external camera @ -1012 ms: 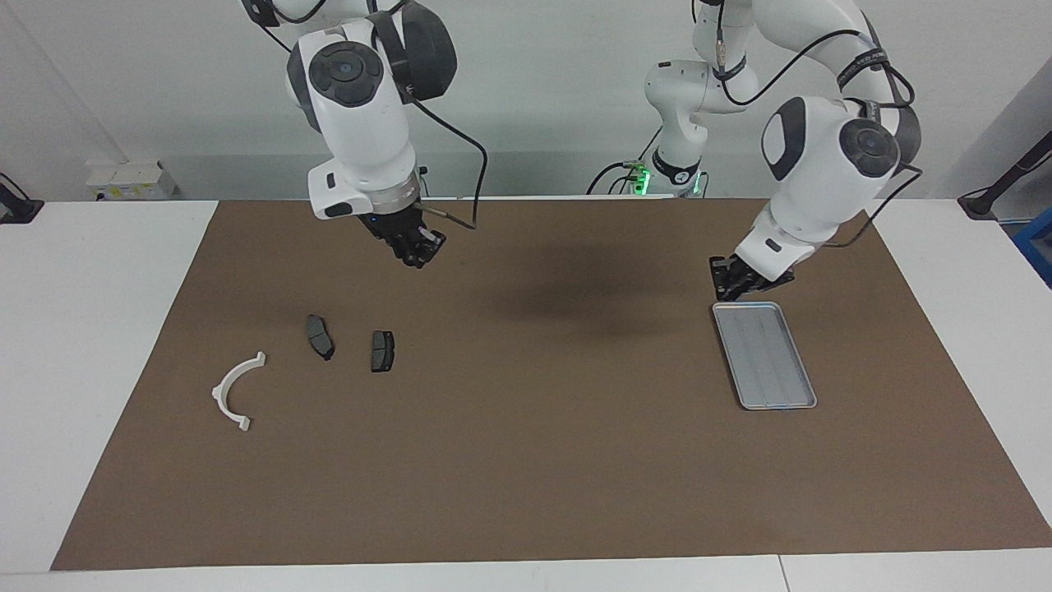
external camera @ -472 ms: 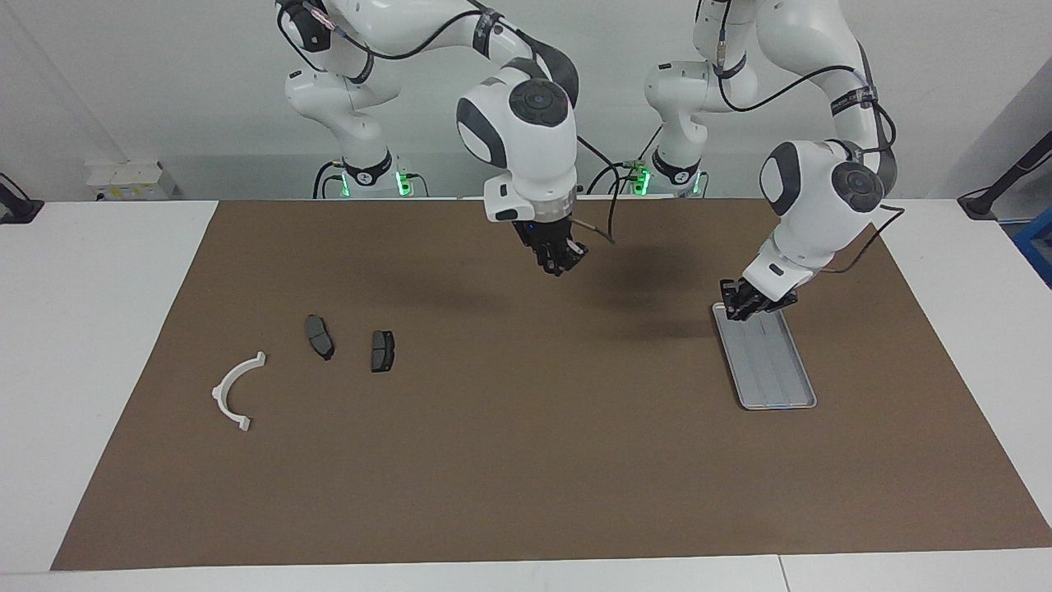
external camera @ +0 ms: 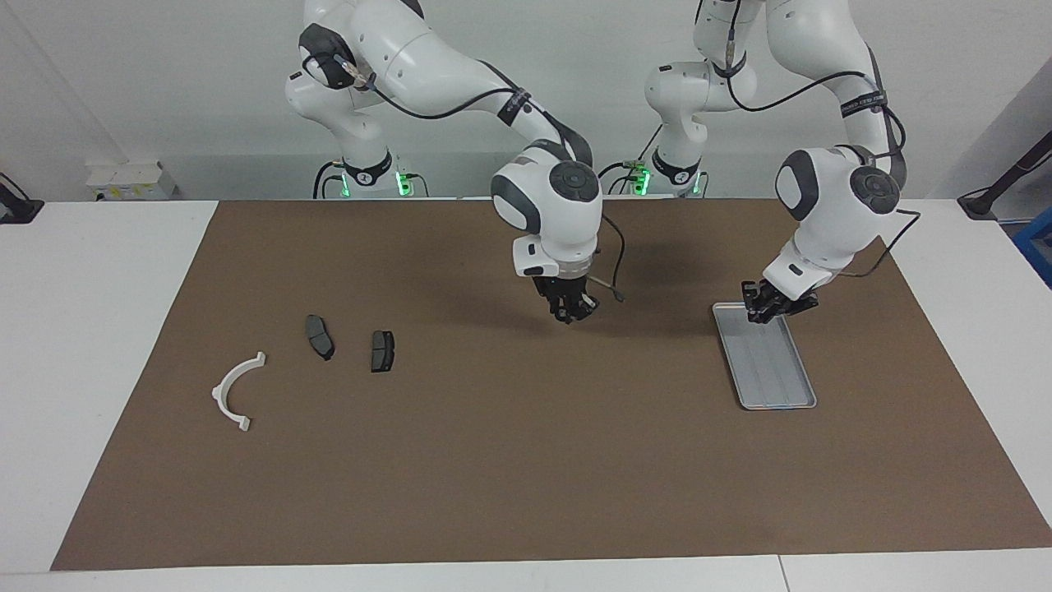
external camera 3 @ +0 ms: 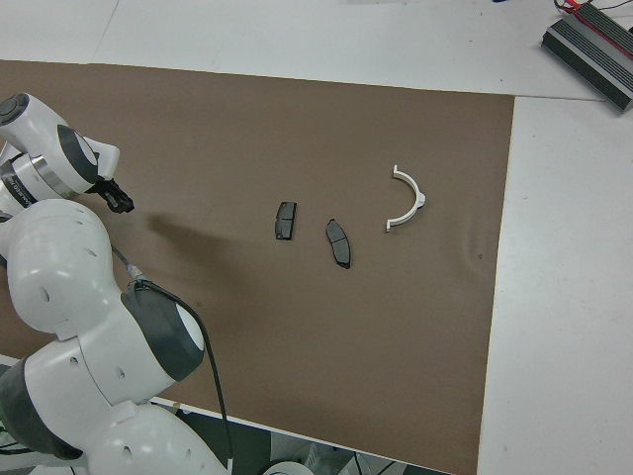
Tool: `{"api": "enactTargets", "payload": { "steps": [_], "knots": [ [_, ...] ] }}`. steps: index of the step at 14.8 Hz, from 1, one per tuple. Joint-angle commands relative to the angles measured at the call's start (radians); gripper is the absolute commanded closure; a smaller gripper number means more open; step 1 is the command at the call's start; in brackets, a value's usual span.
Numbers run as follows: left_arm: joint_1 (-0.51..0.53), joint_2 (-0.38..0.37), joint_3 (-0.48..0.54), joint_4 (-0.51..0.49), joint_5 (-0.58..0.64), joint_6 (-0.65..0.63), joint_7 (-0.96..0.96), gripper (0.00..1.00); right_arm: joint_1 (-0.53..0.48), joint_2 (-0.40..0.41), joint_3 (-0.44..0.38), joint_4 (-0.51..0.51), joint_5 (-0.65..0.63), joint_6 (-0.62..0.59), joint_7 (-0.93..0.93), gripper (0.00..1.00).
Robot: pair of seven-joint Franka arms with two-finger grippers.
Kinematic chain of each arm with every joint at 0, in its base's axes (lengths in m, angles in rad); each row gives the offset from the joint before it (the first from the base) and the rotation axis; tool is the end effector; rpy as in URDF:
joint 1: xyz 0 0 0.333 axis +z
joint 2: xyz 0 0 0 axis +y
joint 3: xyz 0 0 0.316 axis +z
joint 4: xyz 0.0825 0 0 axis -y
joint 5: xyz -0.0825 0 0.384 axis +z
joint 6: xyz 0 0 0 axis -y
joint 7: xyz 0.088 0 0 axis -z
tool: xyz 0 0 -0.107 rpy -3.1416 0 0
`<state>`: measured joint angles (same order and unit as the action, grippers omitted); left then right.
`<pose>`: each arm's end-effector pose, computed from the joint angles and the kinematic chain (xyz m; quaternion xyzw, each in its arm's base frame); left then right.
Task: Pick bearing gear from pile to tray
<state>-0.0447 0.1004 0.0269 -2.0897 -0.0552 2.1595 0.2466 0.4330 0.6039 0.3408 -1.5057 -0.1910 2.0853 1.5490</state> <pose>0.5589 -0.0123 0.3738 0.9929 -0.1163 -0.0127 0.0230 0.5376 0.4569 0.3293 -0.9324 0.3611 0.0085 0.0106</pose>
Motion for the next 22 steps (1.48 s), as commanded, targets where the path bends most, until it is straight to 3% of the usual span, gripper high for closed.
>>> {"api": "enactTargets", "payload": {
  "steps": [1,10,11,12,17,22],
  "knots": [
    [0.008,-0.036,-0.008,-0.073,0.023,0.069,0.017,1.0,-0.003,0.033,-0.003,-0.001,-0.034,0.062,0.019,1.0],
    [0.029,-0.01,-0.008,-0.162,0.026,0.206,0.092,1.0,-0.017,0.03,-0.006,-0.09,-0.056,0.174,0.022,0.99],
    [0.031,-0.007,-0.008,-0.162,0.038,0.21,0.094,1.0,-0.017,0.03,-0.008,-0.085,-0.056,0.168,0.022,0.54],
    [0.032,0.002,-0.008,-0.162,0.046,0.218,0.096,1.0,-0.019,0.024,-0.008,-0.074,-0.056,0.148,0.02,0.01],
    [0.032,0.021,-0.008,-0.165,0.048,0.238,0.109,1.0,-0.074,0.016,-0.003,0.086,-0.045,-0.051,-0.004,0.0],
    [0.031,0.044,-0.008,-0.202,0.048,0.309,0.108,1.0,-0.161,-0.076,0.001,0.091,0.067,-0.067,-0.176,0.0]
  ]
}}
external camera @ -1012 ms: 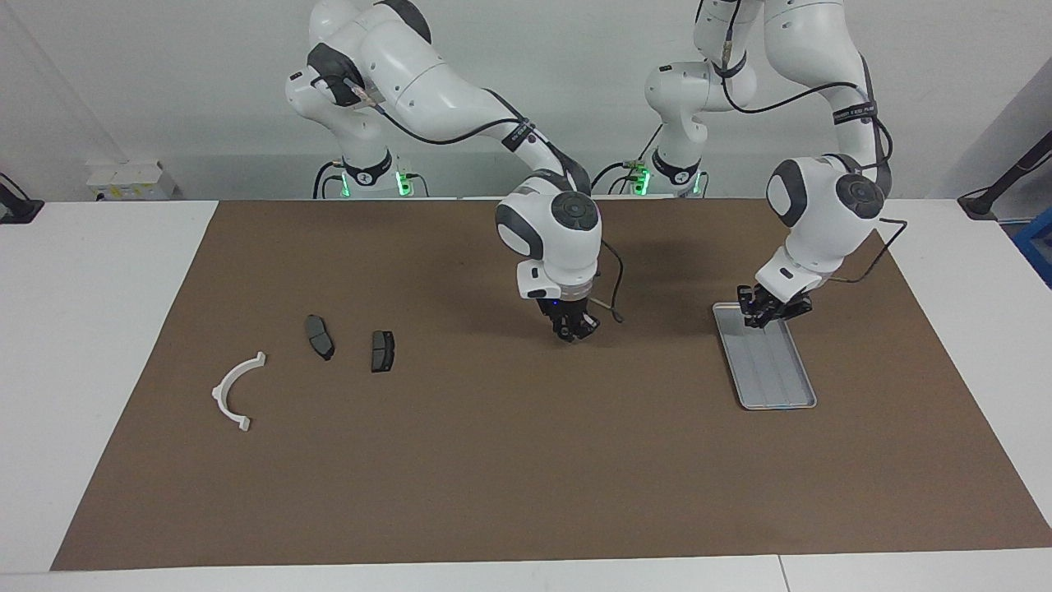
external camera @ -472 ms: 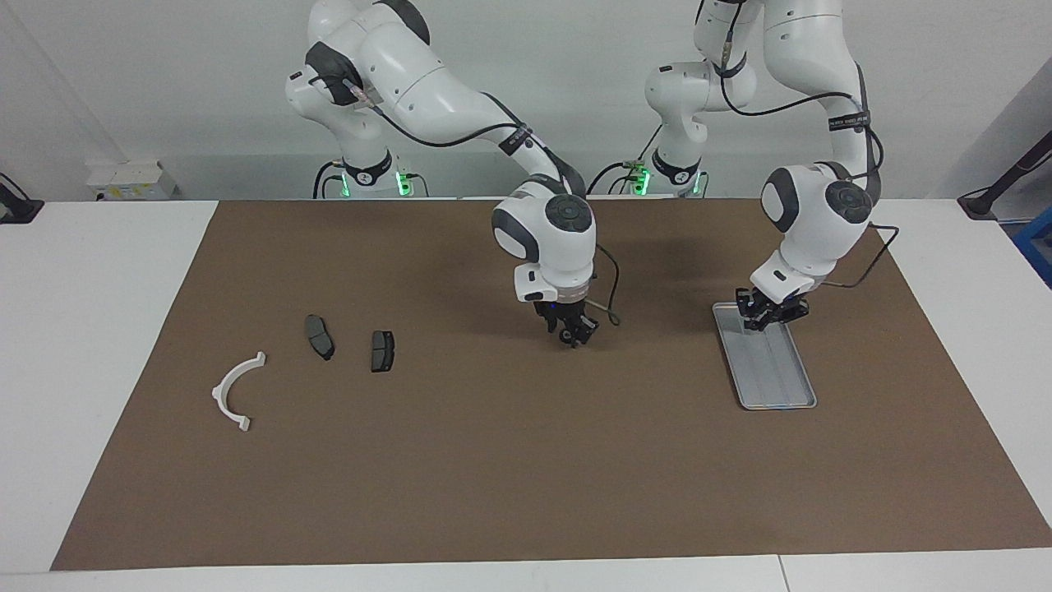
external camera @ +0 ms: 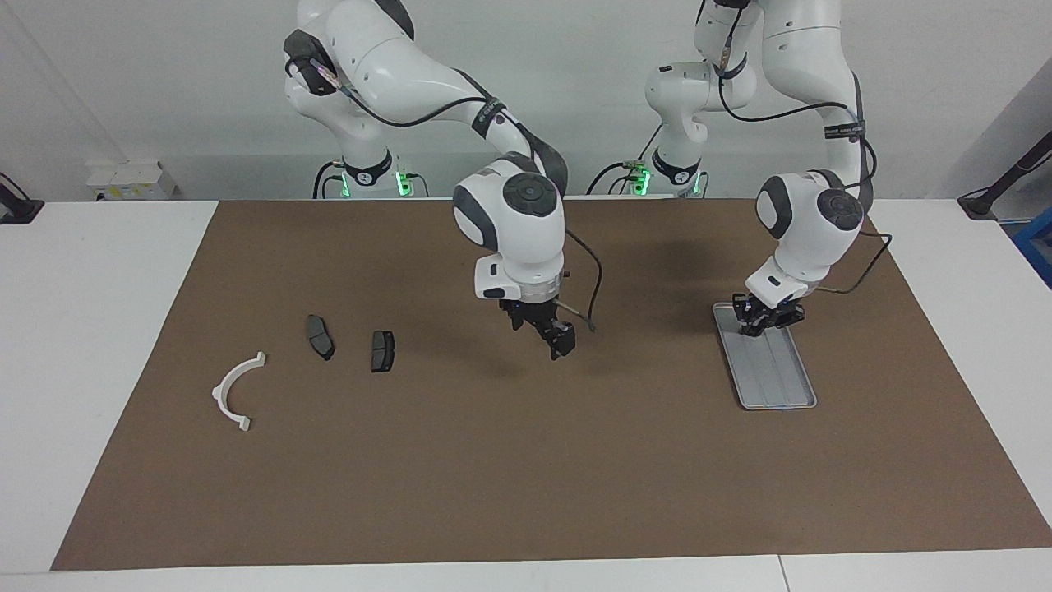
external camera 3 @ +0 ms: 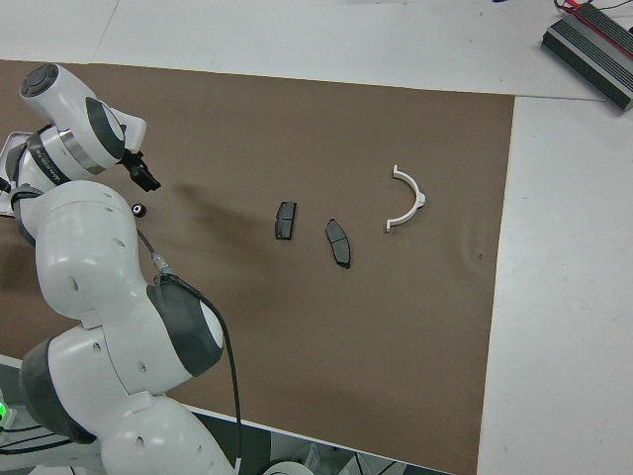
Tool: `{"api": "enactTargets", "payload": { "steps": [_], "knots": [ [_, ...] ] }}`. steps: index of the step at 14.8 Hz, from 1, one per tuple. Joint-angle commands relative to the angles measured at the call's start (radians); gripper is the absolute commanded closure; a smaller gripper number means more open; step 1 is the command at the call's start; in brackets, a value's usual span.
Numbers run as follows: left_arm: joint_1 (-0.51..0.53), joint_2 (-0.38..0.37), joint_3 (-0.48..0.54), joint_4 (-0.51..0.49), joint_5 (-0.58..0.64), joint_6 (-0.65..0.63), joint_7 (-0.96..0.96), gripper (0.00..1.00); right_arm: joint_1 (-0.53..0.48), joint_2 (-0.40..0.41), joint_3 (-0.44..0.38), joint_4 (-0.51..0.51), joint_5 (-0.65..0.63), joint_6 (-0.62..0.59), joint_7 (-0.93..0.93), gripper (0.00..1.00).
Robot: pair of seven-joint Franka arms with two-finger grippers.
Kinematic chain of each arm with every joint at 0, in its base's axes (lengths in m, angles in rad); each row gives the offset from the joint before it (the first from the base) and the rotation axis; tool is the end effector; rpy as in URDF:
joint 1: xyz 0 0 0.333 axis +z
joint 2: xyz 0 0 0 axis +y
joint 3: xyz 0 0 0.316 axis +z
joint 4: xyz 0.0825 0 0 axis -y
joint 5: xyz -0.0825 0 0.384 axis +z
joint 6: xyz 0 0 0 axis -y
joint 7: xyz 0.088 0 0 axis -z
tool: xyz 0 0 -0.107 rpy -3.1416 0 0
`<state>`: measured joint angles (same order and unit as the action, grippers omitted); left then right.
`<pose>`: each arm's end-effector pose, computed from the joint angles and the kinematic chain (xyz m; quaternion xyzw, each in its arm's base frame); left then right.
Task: Pick bearing gear from pile to tray
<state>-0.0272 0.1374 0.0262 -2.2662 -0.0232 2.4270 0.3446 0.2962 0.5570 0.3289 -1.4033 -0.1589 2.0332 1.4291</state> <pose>0.5349 -0.0006 0.3013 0.9865 -0.1635 0.0126 0.0038 0.6128 0.3745 0.4034 -0.9206 0.3868 -0.0165 0.0500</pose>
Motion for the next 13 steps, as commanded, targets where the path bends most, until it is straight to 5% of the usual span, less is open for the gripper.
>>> {"api": "enactTargets", "payload": {
  "steps": [1,3,4,5,8,10,13],
  "knots": [
    [0.013,0.007,-0.008,-0.026,0.016,0.041,0.011,1.0,-0.032,-0.034,0.013,-0.011,0.035,-0.024,-0.064,0.0],
    [0.013,0.008,-0.008,-0.021,0.016,0.034,0.014,1.0,-0.046,-0.046,0.013,-0.013,0.036,-0.048,-0.126,0.0],
    [0.015,0.008,-0.008,-0.018,0.016,0.029,0.014,0.89,-0.064,-0.051,0.013,-0.011,0.036,-0.063,-0.198,0.0],
    [0.015,0.008,-0.008,-0.016,0.016,0.03,0.014,0.47,-0.083,-0.055,0.015,-0.011,0.036,-0.077,-0.276,0.0],
    [0.023,0.007,-0.008,-0.012,0.016,0.027,0.014,0.13,-0.147,-0.069,0.013,-0.013,0.05,-0.094,-0.519,0.0],
    [0.03,0.004,-0.008,0.003,0.016,-0.009,0.014,0.06,-0.192,-0.075,0.013,-0.014,0.05,-0.122,-0.687,0.0],
    [0.015,-0.021,-0.011,0.132,0.014,-0.239,-0.004,0.07,-0.238,-0.139,-0.002,-0.067,0.05,-0.128,-0.916,0.0]
  ]
}}
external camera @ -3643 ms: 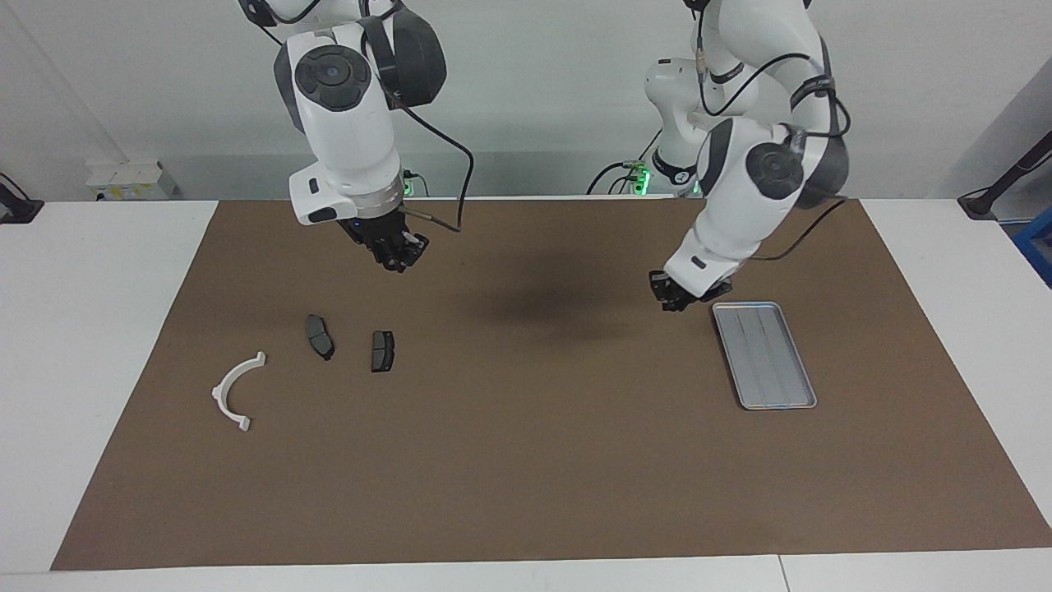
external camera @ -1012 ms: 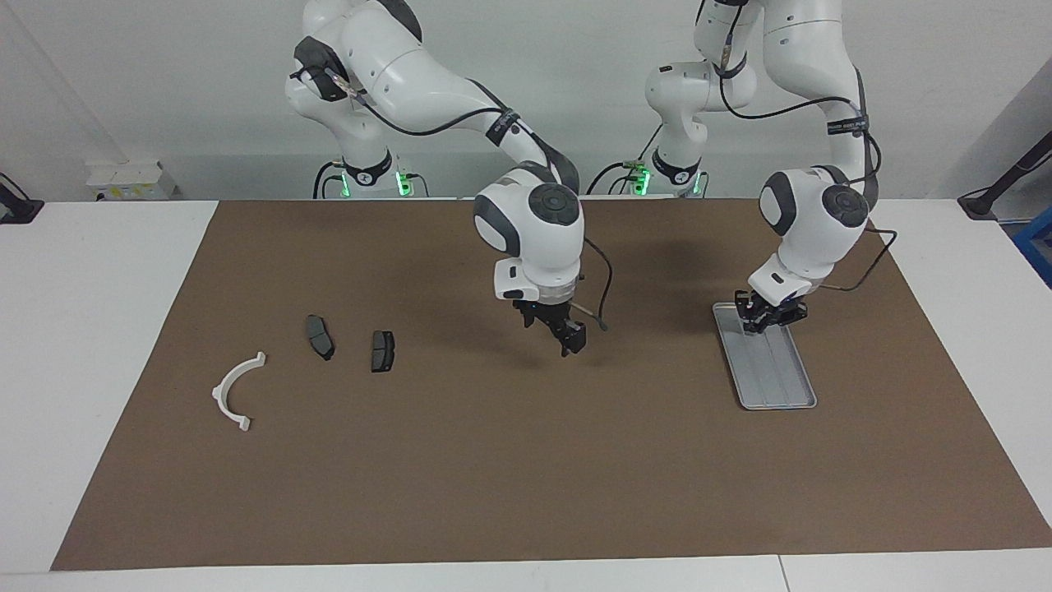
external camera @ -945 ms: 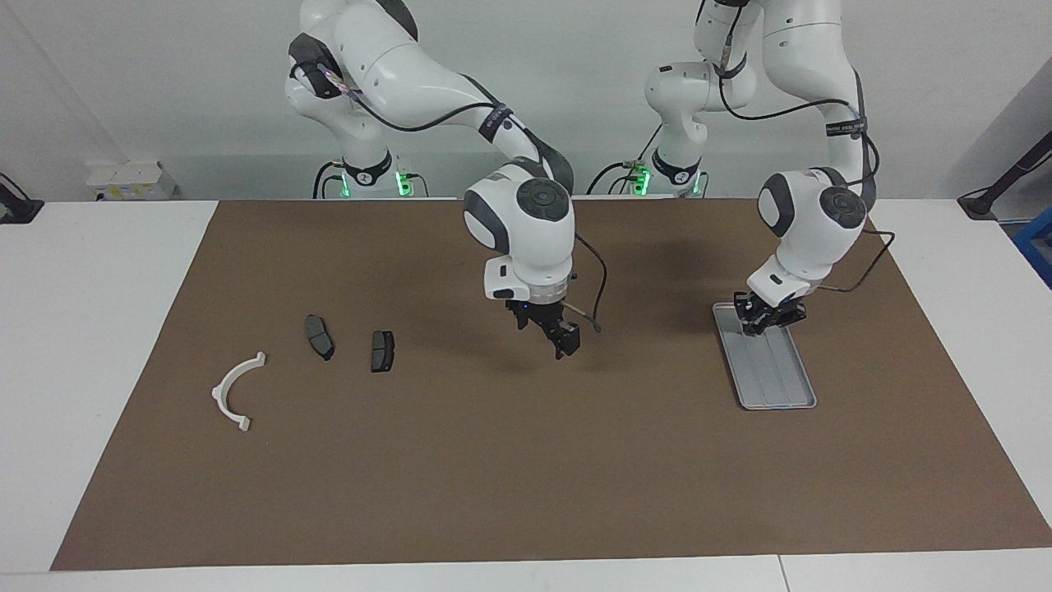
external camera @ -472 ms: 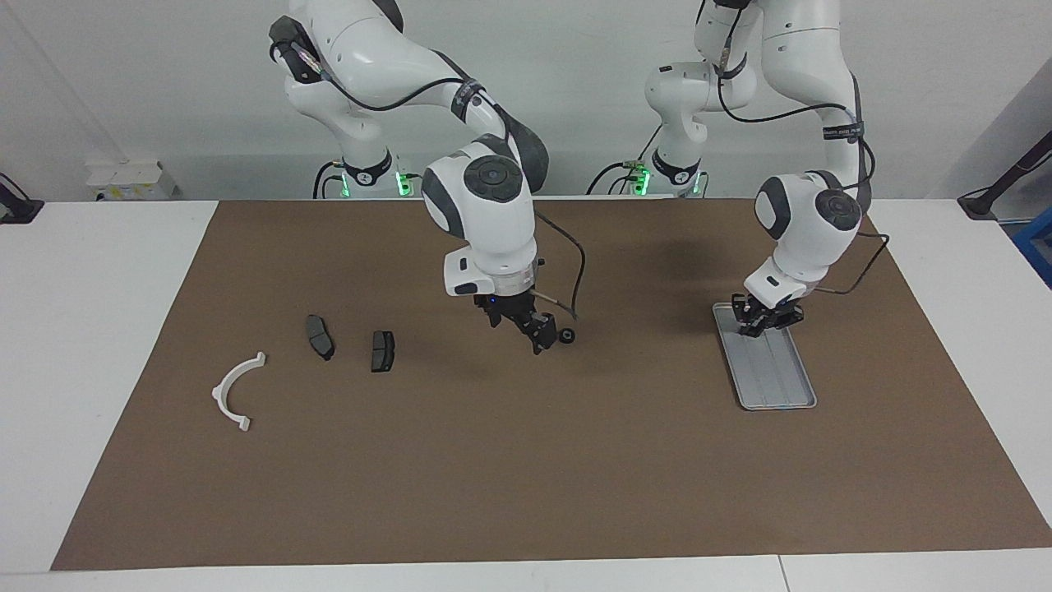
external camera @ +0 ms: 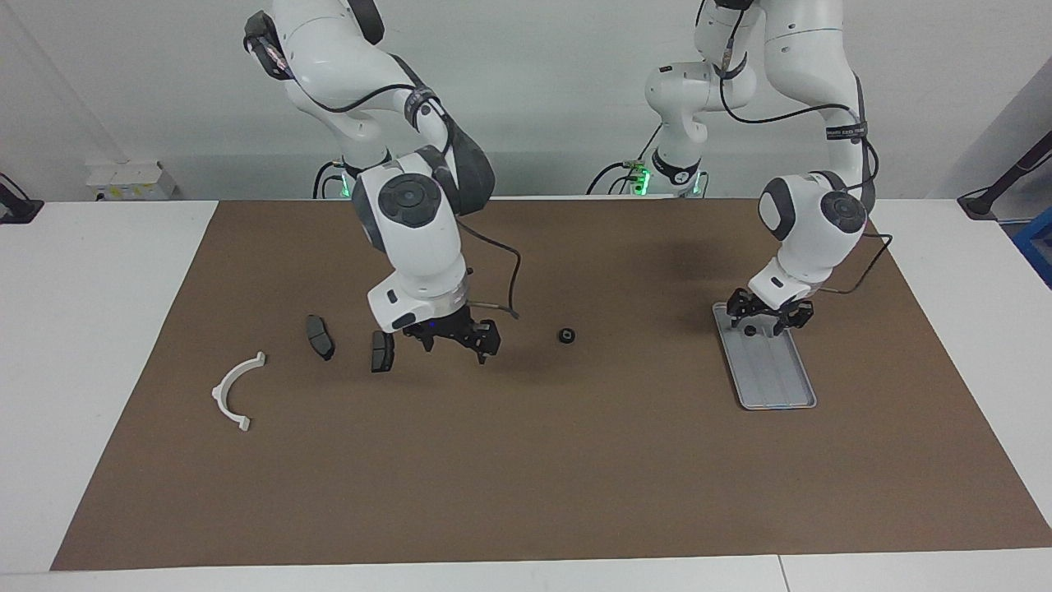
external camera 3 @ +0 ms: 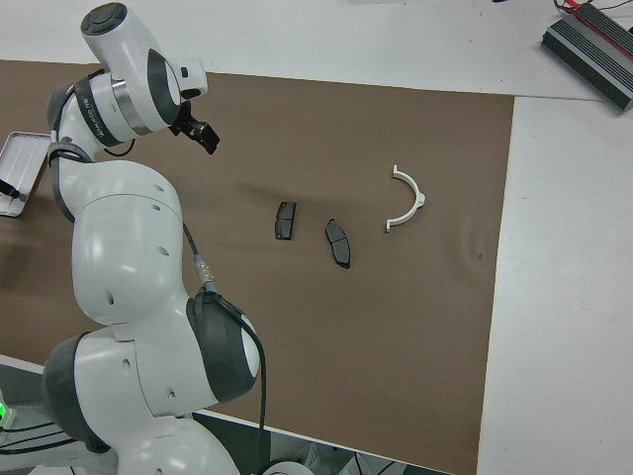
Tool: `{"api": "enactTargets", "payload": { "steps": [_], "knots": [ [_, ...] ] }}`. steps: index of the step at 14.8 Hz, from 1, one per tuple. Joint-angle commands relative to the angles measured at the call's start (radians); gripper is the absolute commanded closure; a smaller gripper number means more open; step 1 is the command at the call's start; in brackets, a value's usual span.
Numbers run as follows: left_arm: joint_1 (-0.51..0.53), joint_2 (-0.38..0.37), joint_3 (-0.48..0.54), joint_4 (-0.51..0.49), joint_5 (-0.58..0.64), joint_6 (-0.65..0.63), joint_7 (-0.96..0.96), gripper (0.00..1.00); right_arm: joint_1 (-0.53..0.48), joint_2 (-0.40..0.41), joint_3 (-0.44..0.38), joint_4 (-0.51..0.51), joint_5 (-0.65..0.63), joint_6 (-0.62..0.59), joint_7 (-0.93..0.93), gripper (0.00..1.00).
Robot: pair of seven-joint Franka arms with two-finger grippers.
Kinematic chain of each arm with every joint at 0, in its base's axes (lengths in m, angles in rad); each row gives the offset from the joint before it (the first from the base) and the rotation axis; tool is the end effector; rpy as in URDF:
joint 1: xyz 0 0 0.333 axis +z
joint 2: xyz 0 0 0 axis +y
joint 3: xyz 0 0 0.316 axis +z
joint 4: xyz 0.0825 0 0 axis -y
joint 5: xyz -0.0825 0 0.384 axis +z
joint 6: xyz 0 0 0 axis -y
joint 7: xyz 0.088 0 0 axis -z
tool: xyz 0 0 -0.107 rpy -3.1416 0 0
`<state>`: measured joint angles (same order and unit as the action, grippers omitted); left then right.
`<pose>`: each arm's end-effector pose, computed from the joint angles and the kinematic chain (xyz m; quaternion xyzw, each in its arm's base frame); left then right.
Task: Pick bearing gear from pile to tray
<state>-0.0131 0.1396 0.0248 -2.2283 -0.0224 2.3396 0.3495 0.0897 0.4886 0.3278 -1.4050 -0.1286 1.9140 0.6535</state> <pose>0.5379 0.0059 0.3080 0.9869 -0.1604 -0.0128 0.0087 0.6588 0.2369 0.4381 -0.9928 0.1171 -0.0125 0.0242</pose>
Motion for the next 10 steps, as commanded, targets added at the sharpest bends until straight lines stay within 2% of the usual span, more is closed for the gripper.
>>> {"api": "enactTargets", "payload": {
  "steps": [1,3,5,7,8,10],
  "knots": [
    [-0.004,-0.021,-0.016,0.155,0.013,-0.224,-0.032,0.07,-0.045,-0.096,-0.012,-0.098,0.02,-0.004,-0.209,0.0],
    [-0.094,-0.018,-0.026,0.26,0.004,-0.293,-0.117,0.08,-0.08,-0.151,-0.039,-0.159,0.02,0.007,-0.346,0.0],
    [-0.255,0.003,-0.023,0.364,-0.001,-0.321,-0.312,0.09,-0.097,-0.218,-0.079,-0.221,0.023,0.008,-0.46,0.0],
    [-0.397,0.038,-0.023,0.423,-0.007,-0.283,-0.462,0.12,-0.099,-0.286,-0.13,-0.268,0.059,0.008,-0.543,0.0],
    [-0.445,0.043,-0.023,0.42,-0.022,-0.228,-0.51,0.13,-0.097,-0.318,-0.162,-0.29,0.087,0.004,-0.592,0.0],
    [-0.478,0.105,-0.023,0.426,-0.124,-0.165,-0.538,0.14,-0.097,-0.364,-0.209,-0.305,0.11,-0.019,-0.682,0.0]
  ]
}}
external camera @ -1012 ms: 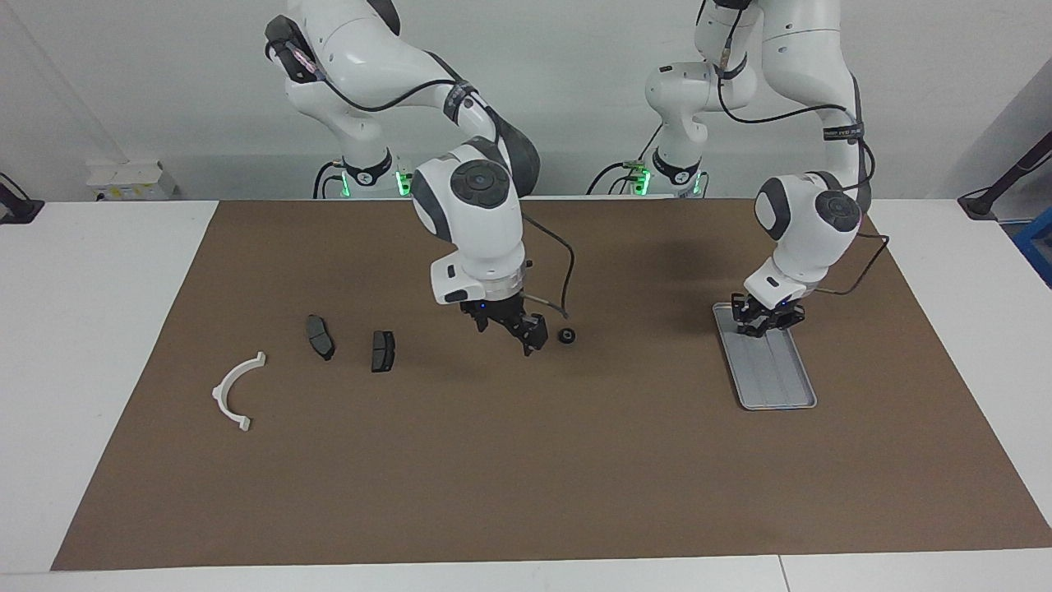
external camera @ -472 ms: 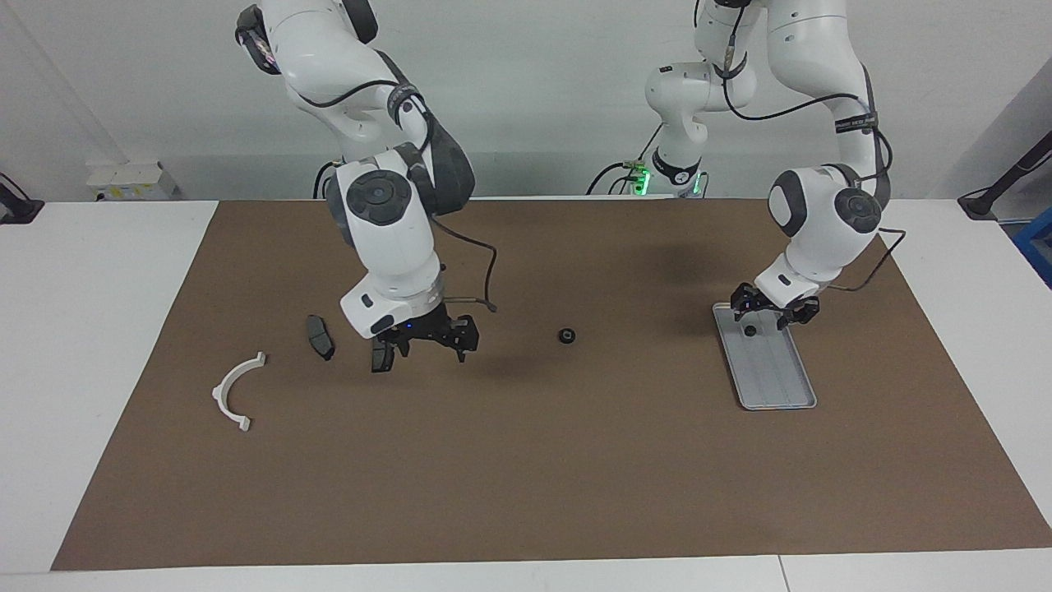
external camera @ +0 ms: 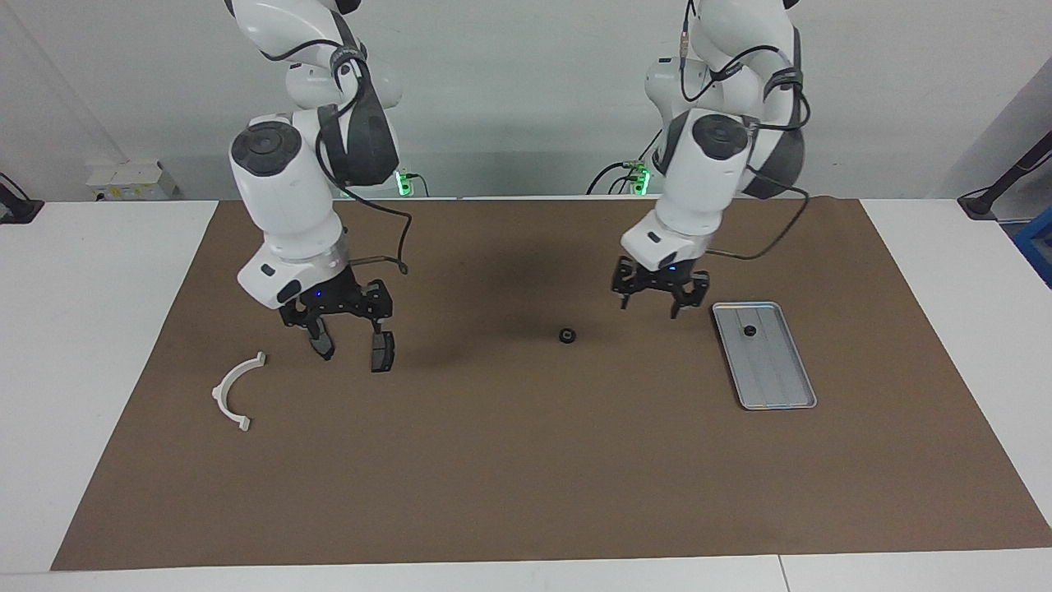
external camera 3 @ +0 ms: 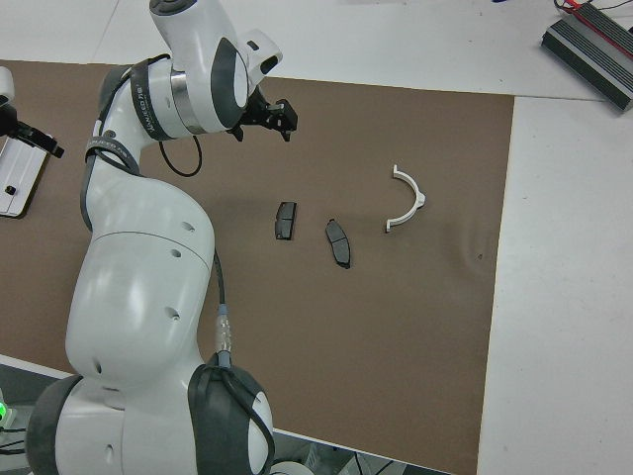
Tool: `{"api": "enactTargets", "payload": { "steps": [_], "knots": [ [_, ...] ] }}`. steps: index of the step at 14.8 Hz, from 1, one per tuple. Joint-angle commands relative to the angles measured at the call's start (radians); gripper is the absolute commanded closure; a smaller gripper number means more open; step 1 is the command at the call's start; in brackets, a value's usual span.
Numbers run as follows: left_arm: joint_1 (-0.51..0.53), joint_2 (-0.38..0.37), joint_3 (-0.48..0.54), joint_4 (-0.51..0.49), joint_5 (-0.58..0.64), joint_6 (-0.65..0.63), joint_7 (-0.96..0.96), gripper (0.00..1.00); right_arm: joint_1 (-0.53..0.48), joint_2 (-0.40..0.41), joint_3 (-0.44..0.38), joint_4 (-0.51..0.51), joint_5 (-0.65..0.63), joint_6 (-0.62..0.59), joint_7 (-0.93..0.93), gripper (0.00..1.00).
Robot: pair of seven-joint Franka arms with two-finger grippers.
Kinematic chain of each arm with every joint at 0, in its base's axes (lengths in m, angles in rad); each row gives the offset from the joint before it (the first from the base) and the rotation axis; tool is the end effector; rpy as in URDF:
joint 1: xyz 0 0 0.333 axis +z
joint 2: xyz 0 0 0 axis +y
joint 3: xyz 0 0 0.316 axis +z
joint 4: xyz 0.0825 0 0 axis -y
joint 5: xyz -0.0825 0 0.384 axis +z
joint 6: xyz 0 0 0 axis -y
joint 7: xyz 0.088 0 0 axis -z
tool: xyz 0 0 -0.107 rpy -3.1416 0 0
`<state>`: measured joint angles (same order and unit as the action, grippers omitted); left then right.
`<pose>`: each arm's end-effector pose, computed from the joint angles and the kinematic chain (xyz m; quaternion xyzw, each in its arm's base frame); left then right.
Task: Pick bearing gear from pile to tray
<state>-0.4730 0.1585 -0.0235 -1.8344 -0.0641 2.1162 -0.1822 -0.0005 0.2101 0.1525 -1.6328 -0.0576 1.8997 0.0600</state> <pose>0.5405 -0.2954 0.4547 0.9876 -0.1411 0.0480 0.0490 0.6266 0.0843 0.5007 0.9981 0.0523 0.0308 0.0085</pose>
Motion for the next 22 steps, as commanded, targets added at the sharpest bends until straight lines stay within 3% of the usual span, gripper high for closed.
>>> {"api": "enactTargets", "payload": {
  "steps": [1,4,8,12,15,22],
  "knots": [
    [-0.041,0.116,0.025,0.032,-0.112,0.101,-0.008,0.14,-0.007,-0.109,-0.054,-0.079,0.039,-0.029,-0.121,0.0],
    [-0.078,0.214,0.03,0.063,-0.111,0.158,-0.008,0.14,-0.003,-0.193,-0.088,-0.073,0.041,-0.126,-0.177,0.0],
    [-0.072,0.228,0.028,0.064,-0.048,0.151,-0.007,0.14,0.01,-0.288,-0.096,-0.053,0.051,-0.312,-0.116,0.0],
    [-0.11,0.227,0.03,0.017,-0.046,0.151,-0.01,0.16,0.033,-0.342,-0.096,-0.022,0.051,-0.415,-0.029,0.0],
    [-0.144,0.213,0.03,0.001,-0.046,0.085,-0.039,0.16,0.033,-0.348,-0.096,-0.028,0.051,-0.439,-0.009,0.0],
    [-0.153,0.185,0.03,-0.08,-0.045,0.114,-0.039,0.15,0.027,-0.334,-0.094,-0.015,0.081,-0.473,0.044,0.0]
  ]
}}
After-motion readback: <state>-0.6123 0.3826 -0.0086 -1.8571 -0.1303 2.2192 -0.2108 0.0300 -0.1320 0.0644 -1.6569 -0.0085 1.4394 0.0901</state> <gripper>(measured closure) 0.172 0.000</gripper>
